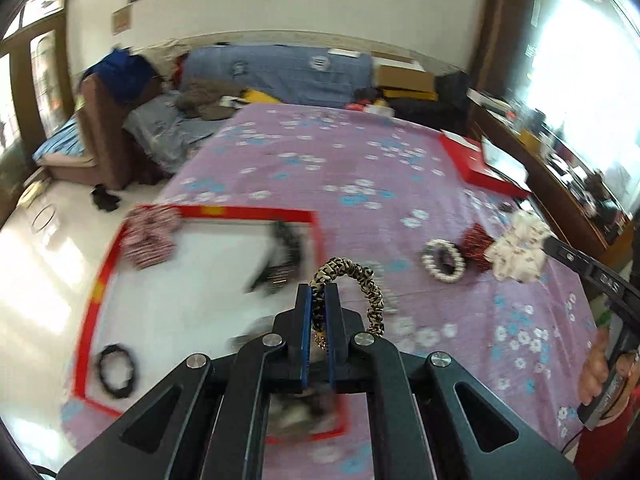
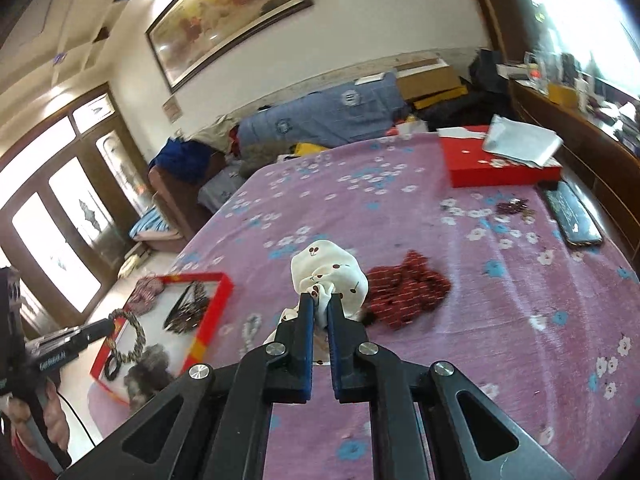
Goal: Organize jewelry
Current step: 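Carry both items to the tray and open both grippers to release them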
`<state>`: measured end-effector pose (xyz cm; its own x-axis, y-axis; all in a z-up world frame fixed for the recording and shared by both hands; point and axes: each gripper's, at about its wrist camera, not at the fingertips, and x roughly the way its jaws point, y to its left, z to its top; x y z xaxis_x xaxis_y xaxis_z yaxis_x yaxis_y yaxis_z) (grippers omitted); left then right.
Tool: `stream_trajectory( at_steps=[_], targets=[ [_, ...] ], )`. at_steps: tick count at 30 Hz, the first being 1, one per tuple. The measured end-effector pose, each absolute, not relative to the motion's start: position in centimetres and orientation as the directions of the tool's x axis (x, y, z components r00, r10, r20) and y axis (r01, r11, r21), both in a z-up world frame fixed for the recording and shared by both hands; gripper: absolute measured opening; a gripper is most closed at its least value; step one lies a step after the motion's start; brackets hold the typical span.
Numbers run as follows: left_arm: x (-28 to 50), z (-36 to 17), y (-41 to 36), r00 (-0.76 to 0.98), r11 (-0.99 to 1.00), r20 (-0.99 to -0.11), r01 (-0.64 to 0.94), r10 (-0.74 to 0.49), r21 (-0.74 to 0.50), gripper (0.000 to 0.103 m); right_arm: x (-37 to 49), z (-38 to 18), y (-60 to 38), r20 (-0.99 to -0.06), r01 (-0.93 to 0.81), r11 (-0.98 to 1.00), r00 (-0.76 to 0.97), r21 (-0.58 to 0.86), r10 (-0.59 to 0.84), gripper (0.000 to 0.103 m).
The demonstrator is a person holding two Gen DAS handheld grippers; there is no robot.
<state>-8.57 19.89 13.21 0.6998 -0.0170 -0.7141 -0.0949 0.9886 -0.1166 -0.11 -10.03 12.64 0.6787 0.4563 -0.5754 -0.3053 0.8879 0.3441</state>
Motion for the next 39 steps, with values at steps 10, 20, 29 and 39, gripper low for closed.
stream_trajectory(
  at_steps=[10, 20, 29, 39],
  targets=[
    [-11.2, 11.3, 29.4, 0.68, 0.952, -0.731, -0.26, 0.063, -0.16, 0.006, -1.8, 12.7, -0.8, -0.606, -0.441, 0.835, 0.58, 0.328, 0.544, 0.008],
    [-11.1, 9.0, 34.5, 0.659, 0.92, -0.749, -0.334, 0.074, -0.203, 0.006, -2.9, 12.6, 8.3, -0.62, -0.562, 0.756, 0.471, 0.337, 0.627, 0.008],
    [-8.3, 7.3, 37.6, 0.617, 0.91, -0.78, -0.377, 0.105, -0.175, 0.006, -3.7, 10.0, 15.6, -0.618, -0.626, 0.614, 0.255, 0.481, 0.744, 0.008],
    [-5.5, 4.8, 39.3, 0.561, 0.898, -0.821, -0.409, 0.108, -0.162, 0.006, -5.2, 4.9, 20.6, -0.736, -0.677, 0.645, 0.223, 0.356, 0.64, 0.009]
  ],
)
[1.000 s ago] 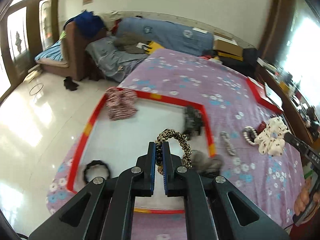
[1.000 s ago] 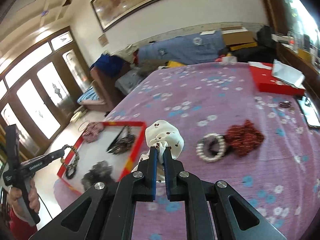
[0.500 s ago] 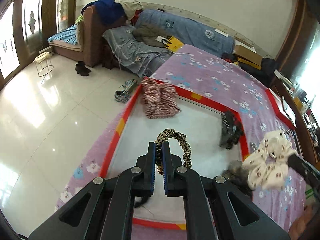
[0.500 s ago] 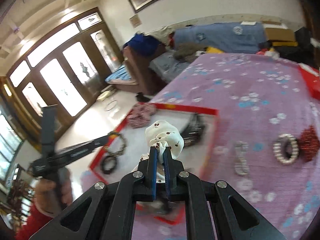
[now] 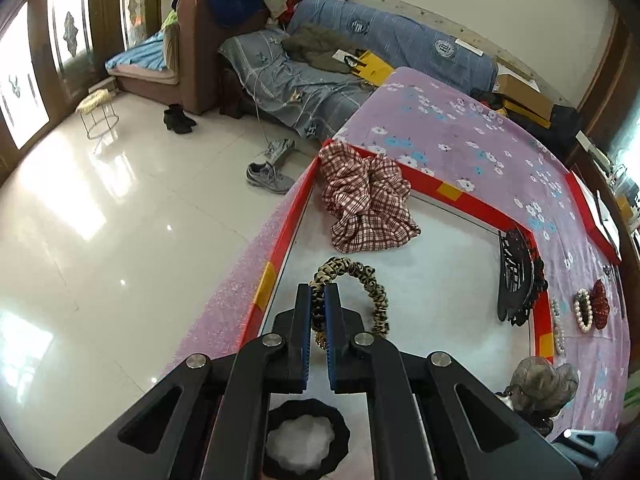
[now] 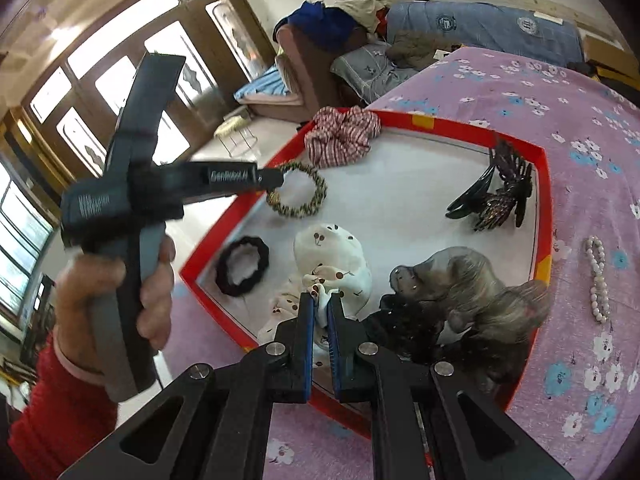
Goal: Organize jewelry
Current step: 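Carry both items to the tray and open both grippers to release them, then lift both grippers away from the tray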
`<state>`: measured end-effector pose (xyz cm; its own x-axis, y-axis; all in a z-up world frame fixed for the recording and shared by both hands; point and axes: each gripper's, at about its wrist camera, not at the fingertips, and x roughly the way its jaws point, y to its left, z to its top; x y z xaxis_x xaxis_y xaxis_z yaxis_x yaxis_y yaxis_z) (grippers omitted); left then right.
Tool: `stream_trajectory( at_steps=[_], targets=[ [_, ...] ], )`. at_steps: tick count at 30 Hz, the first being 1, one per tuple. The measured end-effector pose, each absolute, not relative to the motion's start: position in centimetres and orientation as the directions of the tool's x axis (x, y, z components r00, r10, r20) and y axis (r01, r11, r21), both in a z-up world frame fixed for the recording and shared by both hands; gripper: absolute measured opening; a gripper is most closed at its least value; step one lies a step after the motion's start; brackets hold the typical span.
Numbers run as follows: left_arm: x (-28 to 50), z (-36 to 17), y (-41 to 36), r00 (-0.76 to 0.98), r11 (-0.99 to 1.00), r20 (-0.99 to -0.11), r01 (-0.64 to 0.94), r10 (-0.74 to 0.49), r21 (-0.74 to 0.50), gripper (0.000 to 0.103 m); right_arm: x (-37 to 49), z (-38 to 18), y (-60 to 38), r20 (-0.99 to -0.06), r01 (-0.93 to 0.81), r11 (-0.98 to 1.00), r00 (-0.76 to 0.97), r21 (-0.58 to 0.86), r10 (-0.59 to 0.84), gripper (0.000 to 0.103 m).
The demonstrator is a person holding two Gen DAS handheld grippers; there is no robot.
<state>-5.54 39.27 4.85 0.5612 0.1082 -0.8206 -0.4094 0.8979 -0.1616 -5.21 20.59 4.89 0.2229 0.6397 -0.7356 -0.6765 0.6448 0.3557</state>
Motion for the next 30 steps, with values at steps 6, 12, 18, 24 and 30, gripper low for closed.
stream_trajectory(
  at_steps=[6, 12, 18, 24, 30],
  targets=[
    [-5.2, 4.3, 39.4, 0.559, 0.898, -0.824, -0.403, 0.092, -0.173, 0.006, -5.5, 3.9, 22.1, -0.754, -0.687, 0.64, 0.205, 0.343, 0.624, 0.009],
    [-5.2, 4.4, 39.9, 0.562, 0.89, -0.821, -0.419, 0.098, -0.181, 0.007, -6.4, 3.5, 23.7, -0.755, -0.704, 0.615, 0.173, 0.355, 0.633, 0.009],
    [-6.1, 5.0, 40.5, 0.578, 0.877, -0.813, -0.425, 0.07, -0.226, 0.023, -7.1, 3.3, 24.2, -0.751, -0.72, 0.605, 0.178, 0.341, 0.635, 0.009],
    [-7.7, 6.6, 40.7, 0.623, 0.85, -0.781, -0.435, 0.046, -0.297, 0.046, -7.6, 4.9, 22.7, -0.722, -0.724, 0.605, 0.218, 0.331, 0.656, 0.028],
    [-9.5, 8.5, 39.8, 0.648, 0.845, -0.759, -0.44, 0.064, -0.304, 0.049, -8.8, 6.7, 20.9, -0.691, -0.738, 0.603, 0.265, 0.304, 0.673, 0.03]
  ],
)
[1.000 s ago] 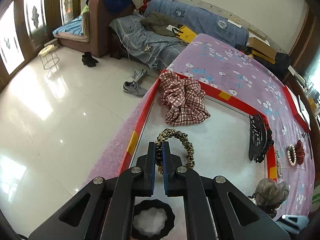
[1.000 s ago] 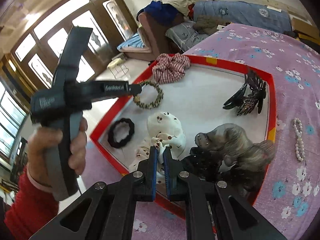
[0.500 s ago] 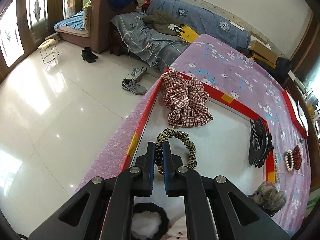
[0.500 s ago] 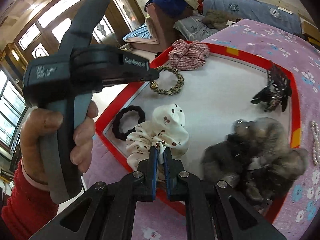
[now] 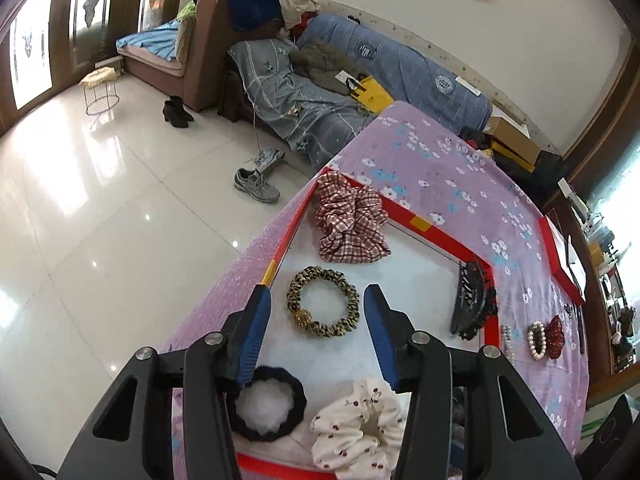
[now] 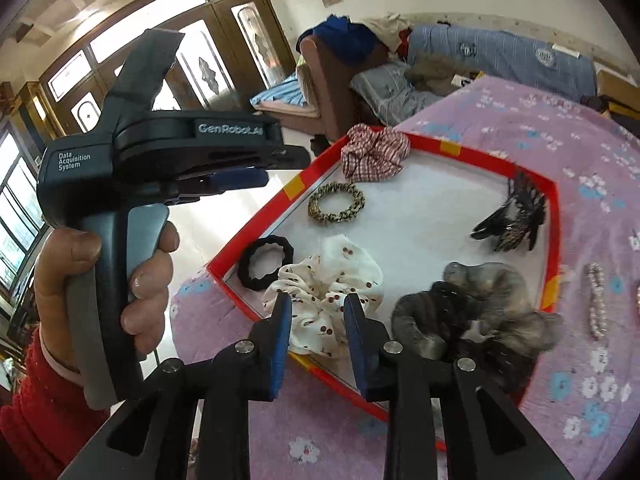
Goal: Organize jewelry
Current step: 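Lift both grippers away from the tray, then grasp the white bead bracelet on the bed with the left gripper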
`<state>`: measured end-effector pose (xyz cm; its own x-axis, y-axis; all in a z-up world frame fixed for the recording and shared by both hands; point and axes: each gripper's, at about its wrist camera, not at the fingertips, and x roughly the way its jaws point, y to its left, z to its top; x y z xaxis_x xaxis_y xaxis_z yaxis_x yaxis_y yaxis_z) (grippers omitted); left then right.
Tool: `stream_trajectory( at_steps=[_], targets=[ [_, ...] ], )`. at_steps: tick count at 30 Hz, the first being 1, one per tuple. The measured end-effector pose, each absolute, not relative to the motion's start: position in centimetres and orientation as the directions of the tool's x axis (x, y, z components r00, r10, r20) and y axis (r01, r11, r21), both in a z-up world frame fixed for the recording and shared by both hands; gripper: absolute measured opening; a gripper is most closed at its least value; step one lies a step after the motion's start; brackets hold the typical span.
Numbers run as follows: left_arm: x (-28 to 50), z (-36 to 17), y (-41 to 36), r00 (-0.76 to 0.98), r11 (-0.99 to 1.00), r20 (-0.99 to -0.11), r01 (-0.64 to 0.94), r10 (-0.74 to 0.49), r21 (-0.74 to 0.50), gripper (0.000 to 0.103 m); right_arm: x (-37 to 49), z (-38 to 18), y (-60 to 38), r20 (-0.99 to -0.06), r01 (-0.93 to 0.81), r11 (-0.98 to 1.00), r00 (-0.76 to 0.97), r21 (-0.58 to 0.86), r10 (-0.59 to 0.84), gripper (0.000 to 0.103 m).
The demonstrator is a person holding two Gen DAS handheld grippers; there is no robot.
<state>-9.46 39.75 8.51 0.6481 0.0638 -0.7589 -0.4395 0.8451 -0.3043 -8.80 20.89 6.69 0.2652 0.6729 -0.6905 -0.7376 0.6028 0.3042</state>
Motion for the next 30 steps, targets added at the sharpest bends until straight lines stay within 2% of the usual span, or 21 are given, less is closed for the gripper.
stream_trajectory(
  at_steps=[2, 6, 11, 14, 17, 26, 30],
  targets=[
    [-10.0, 9.2, 39.0, 0.652, 0.852, -0.753, -0.439, 0.084, -0.285, 0.05, -8.9, 7.1, 20.1, -0.687, -0.736, 0.608, 0.277, 0.297, 0.672, 0.032],
    [-11.2, 10.4, 36.9, 0.668, 0.875, -0.733, -0.425, 0.131, -0.231, 0.054, -9.2, 7.4, 17.8, -0.678, -0.727, 0.621, 0.3, 0.293, 0.671, 0.042],
    [-12.1, 12.2, 32.5, 0.697, 0.92, -0.682, -0.382, 0.222, -0.091, 0.063, -9.8, 7.8, 13.9, -0.682, -0.711, 0.658, 0.355, 0.248, 0.64, 0.044],
    [-12.4, 13.1, 29.9, 0.715, 0.943, -0.656, -0.333, 0.239, -0.019, 0.066, -9.8, 7.9, 10.5, -0.683, -0.682, 0.692, 0.389, 0.238, 0.618, 0.054],
    [-12.7, 14.0, 27.7, 0.731, 0.958, -0.644, -0.285, 0.225, 0.012, 0.067, -9.4, 8.0, 6.7, -0.678, -0.631, 0.738, 0.435, 0.24, 0.593, 0.057],
    [-12.5, 14.5, 23.2, 0.742, 0.983, -0.663, -0.178, 0.098, -0.054, 0.068, -7.0, 7.7, -6.5, -0.678, -0.384, 0.881, 0.573, 0.275, 0.462, 0.059],
    [-11.5, 13.9, 20.2, 0.733, 0.992, -0.676, -0.121, 0.069, -0.03, 0.068, -6.3, 7.2, -11.3, -0.68, -0.274, 0.912, 0.608, 0.304, 0.41, 0.059]
  ],
)
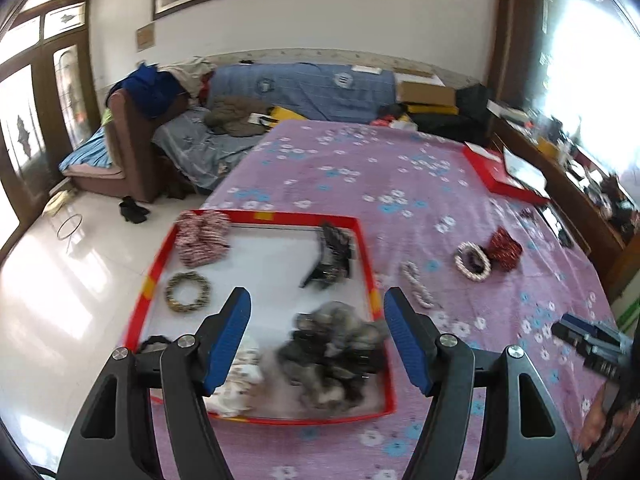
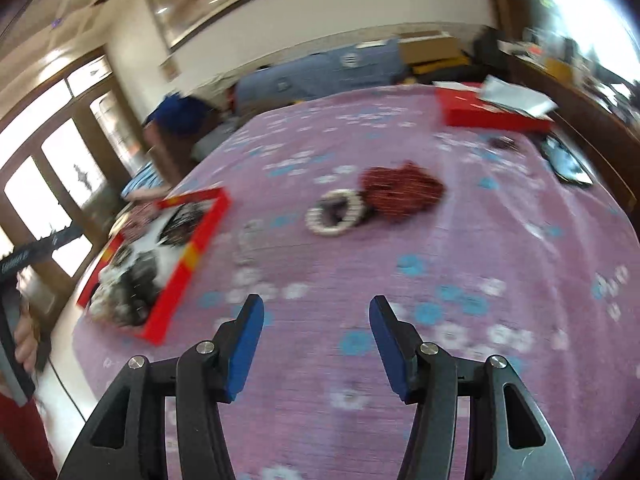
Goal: Organize jewelry
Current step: 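Grasp the white bead bracelet on the bed with the left gripper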
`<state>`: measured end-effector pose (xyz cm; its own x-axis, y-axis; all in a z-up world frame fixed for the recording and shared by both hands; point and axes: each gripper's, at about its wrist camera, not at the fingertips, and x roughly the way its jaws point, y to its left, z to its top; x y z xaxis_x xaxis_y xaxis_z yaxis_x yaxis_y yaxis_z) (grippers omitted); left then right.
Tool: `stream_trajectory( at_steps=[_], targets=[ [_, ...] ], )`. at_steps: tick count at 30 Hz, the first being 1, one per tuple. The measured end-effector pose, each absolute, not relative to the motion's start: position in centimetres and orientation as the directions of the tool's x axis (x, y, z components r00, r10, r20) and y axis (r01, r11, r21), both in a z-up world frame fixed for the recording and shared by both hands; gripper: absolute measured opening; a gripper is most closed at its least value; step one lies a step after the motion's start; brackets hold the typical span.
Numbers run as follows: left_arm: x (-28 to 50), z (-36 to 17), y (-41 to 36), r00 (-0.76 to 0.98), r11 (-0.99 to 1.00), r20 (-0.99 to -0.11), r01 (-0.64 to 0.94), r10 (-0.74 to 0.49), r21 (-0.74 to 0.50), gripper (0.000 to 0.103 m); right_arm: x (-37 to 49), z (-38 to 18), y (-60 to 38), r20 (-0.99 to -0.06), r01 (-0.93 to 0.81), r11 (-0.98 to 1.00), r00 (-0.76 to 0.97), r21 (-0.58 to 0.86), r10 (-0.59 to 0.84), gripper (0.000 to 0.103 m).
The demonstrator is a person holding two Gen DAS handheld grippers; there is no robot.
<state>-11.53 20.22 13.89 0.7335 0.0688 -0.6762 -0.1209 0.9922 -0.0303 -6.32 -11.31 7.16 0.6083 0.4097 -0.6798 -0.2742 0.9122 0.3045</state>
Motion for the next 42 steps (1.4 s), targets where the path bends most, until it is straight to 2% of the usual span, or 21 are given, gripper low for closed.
stream_trajectory(
  at_steps=[8, 12, 19, 20, 22, 29, 32, 34, 38, 39, 41, 42],
  targets=[
    [-8.9, 11.8, 14.0, 0.697, 1.0, -0.717, -0.016, 0.0, -0.015, 0.068, -5.6, 5.5, -15.3, -0.689, -0.189, 0.916, 0.609, 0.354, 0.392, 0.059],
    [-5.9, 9.6, 11.2, 0.638, 0.999, -0.768, 0.039, -0.054, -0.038, 0.068, -5.2, 4.7, -15.9, -0.69, -0.188, 0.911, 0.602, 0.367, 0.402, 0.059],
    [-0.5, 5.6, 9.2, 0.554, 0.999, -0.832, 0.017, -0.038, -0.035, 0.067, -3.2, 4.5, -16.4, -0.693, -0.185, 0.892, 0.571, 0.414, 0.44, 0.059],
    [0.1, 5.0, 9.0, 0.54, 0.999, -0.841, 0.015, -0.039, -0.036, 0.065, -2.8, 4.5, -16.5, -0.694, -0.182, 0.89, 0.568, 0.418, 0.442, 0.059],
    [1.1, 4.1, 8.8, 0.514, 0.999, -0.857, 0.016, -0.036, -0.033, 0.047, -2.0, 4.7, -16.7, -0.697, -0.179, 0.889, 0.564, 0.421, 0.443, 0.059],
    [2.8, 2.0, 9.0, 0.485, 1.0, -0.874, -0.014, 0.019, 0.014, 0.038, 0.9, 5.0, -15.8, -0.703, -0.191, 0.887, 0.549, 0.42, 0.452, 0.059],
    [3.3, 1.4, 9.3, 0.472, 1.0, -0.881, -0.019, 0.019, 0.011, 0.025, 2.3, 4.7, -14.7, -0.708, -0.204, 0.892, 0.549, 0.402, 0.444, 0.059],
    [3.3, 1.4, 9.3, 0.477, 0.999, -0.878, -0.022, 0.033, 0.025, 0.01, 3.1, 4.6, -14.1, -0.712, -0.202, 0.9, 0.554, 0.387, 0.43, 0.059],
    [3.0, 1.8, 9.4, 0.477, 1.0, -0.879, -0.004, 0.002, -0.001, 0.005, 4.5, 4.5, -11.9, -0.71, -0.257, 0.89, 0.536, 0.377, 0.456, 0.059],
    [2.8, 1.9, 9.5, 0.476, 1.0, -0.88, -0.002, -0.009, -0.011, 0.005, 4.9, 4.5, -11.1, -0.711, -0.275, 0.885, 0.527, 0.377, 0.466, 0.057],
    [2.6, 2.0, 9.5, 0.475, 1.0, -0.88, 0.005, -0.026, -0.027, 0.005, 5.7, 4.1, -9.6, -0.727, -0.29, 0.889, 0.513, 0.355, 0.457, 0.046],
    [2.6, 2.0, 9.5, 0.474, 1.0, -0.88, 0.006, -0.029, -0.03, 0.005, 6.3, 3.8, -8.9, -0.738, -0.29, 0.895, 0.508, 0.339, 0.444, 0.036]
  ],
)
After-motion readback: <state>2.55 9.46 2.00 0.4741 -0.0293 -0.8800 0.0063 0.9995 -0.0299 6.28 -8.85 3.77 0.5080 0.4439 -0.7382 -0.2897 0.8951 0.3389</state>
